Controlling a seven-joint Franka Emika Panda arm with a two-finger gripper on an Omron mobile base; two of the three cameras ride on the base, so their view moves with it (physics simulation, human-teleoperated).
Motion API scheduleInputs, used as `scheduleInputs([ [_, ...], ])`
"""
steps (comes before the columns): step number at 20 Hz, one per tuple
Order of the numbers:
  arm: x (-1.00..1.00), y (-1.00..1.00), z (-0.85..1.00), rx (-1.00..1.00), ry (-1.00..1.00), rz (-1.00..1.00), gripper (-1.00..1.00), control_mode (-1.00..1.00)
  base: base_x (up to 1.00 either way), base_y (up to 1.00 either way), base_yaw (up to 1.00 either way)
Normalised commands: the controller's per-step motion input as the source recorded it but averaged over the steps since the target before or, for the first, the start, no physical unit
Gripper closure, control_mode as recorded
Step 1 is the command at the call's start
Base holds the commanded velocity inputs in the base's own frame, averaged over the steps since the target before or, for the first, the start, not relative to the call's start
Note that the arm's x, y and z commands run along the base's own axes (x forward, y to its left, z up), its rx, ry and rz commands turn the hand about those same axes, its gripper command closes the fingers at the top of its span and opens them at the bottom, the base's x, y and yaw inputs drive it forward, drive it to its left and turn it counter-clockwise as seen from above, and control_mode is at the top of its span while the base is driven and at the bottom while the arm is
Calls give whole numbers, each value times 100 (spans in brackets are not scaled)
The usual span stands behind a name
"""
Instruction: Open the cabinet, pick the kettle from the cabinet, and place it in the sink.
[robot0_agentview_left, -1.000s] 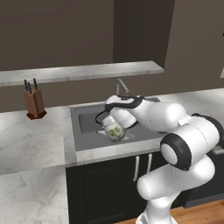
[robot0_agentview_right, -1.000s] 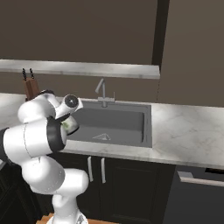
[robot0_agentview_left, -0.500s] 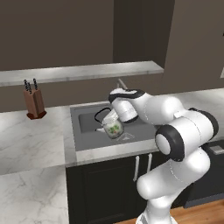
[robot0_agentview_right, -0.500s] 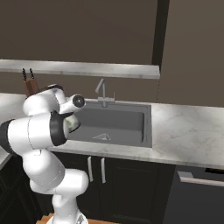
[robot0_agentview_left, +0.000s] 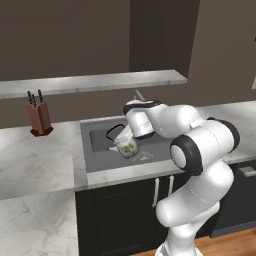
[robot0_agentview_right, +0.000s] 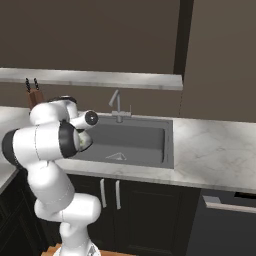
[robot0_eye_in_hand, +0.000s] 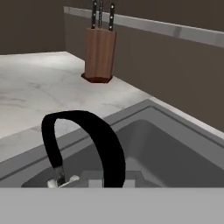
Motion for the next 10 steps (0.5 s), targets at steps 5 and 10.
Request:
scheduleInputs([
  [5, 19, 11, -7, -10, 0, 0, 100, -100, 0, 0, 0],
  [10, 25, 8, -5, -10, 0, 0, 100, -100, 0, 0, 0],
])
